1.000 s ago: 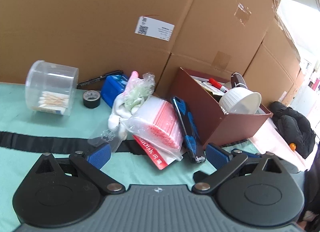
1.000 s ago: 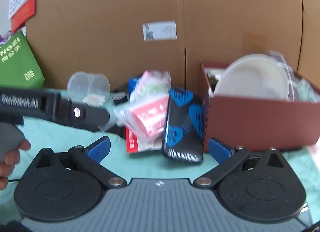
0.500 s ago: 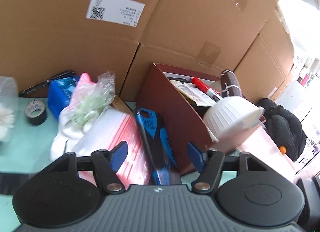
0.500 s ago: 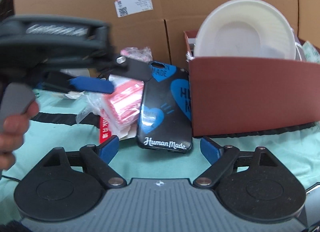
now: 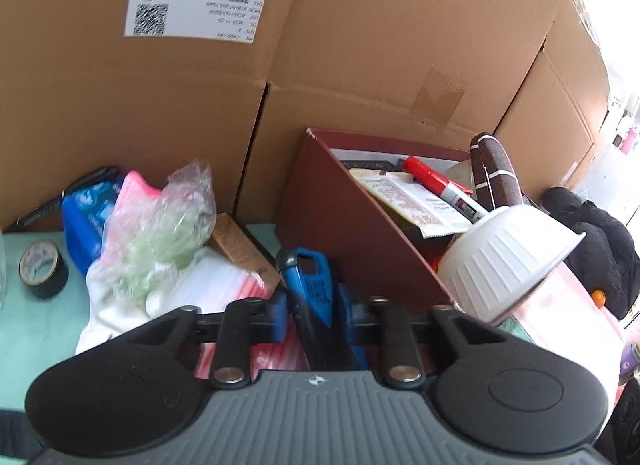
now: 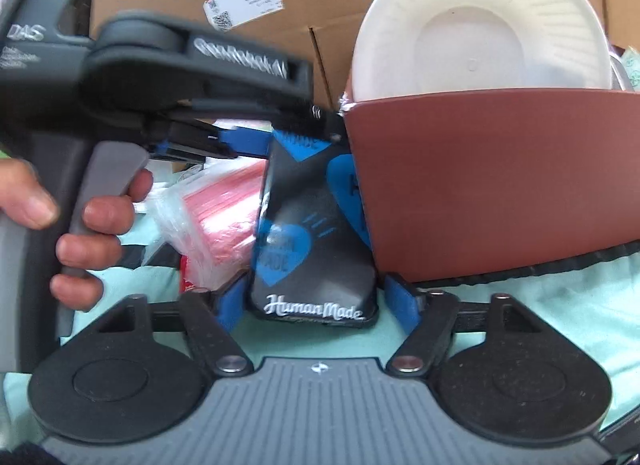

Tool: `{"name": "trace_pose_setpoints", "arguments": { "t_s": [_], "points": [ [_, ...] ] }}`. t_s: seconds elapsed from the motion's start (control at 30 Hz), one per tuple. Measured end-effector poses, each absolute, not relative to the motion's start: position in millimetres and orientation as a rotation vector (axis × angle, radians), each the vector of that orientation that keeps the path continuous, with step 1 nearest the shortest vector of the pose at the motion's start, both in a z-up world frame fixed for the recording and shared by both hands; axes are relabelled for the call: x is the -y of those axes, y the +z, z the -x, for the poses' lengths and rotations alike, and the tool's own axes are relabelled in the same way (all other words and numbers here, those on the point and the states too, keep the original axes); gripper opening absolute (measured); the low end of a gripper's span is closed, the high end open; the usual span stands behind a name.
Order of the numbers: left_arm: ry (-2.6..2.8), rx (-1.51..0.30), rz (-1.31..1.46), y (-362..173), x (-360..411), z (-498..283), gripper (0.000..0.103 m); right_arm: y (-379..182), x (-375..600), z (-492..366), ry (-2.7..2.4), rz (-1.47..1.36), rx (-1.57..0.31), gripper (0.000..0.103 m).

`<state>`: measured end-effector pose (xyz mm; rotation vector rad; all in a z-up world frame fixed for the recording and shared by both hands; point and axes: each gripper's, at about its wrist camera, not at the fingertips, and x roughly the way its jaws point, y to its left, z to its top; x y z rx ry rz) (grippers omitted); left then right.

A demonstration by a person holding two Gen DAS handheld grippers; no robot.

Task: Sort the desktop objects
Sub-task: 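Close the right gripper on the black phone case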

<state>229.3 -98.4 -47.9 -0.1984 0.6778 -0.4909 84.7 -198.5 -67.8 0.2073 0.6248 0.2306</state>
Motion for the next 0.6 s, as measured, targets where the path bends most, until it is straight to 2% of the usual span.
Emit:
{"name": "trace_pose_setpoints", "arguments": {
  "t_s": [0.33,0.6],
  "points": [
    [-0.482,-0.682,0.246,-50,82,-172,0.021,-63,197,-47,0.323,-0.2,-0.669,0.066],
    [-0.527,-0.747,0.257,-61,89,-141,0.026,-62,194,-5,0.329,-0.161,-0.662,0.066]
  ]
}}
